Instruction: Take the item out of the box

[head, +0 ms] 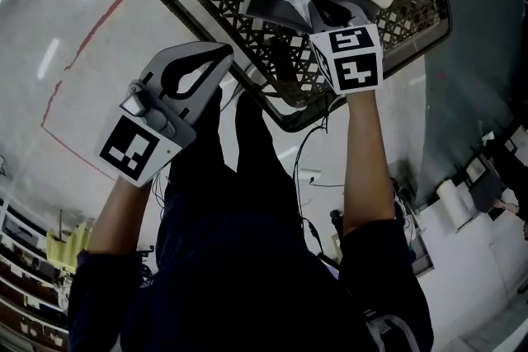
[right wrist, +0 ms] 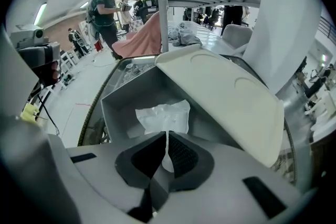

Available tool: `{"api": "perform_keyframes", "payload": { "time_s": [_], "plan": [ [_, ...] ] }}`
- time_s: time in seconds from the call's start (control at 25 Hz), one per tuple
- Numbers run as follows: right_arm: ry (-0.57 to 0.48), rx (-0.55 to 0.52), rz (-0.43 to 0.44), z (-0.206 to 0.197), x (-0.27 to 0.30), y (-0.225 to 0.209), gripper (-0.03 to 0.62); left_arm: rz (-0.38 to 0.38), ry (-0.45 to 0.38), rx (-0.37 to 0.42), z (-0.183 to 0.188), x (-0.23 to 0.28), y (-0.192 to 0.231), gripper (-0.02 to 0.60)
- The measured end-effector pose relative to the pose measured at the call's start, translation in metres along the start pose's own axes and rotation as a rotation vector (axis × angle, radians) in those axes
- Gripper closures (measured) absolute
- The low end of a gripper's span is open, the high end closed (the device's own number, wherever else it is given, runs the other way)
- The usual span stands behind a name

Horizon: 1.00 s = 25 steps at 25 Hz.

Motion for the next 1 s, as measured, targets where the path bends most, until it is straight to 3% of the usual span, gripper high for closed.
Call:
{"api": "perform_keyframes", "payload": {
  "time_s": [0.56,1.0],
  "plan": [
    [-0.061,0.037,0.039,0.003,-0.033,0.009,0.568,-0.023,-0.026,0.051,0.018,-0.006,-0.018,0.575],
    [-0.247,0.087,-0.007,0.019,-0.119,0.013,0.568,-0.024,-0.089,0.153,0.063,-0.028,-0.063,0.575]
  ]
}}
Point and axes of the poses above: the fingertips, and each gripper's own axes: x forward along the fingers, y to its left, z out of its top, the point moved 8 cm from there along -x, backward along the fingers, and after that the axes turned 1 degree about -z, right-handed, at the moved point
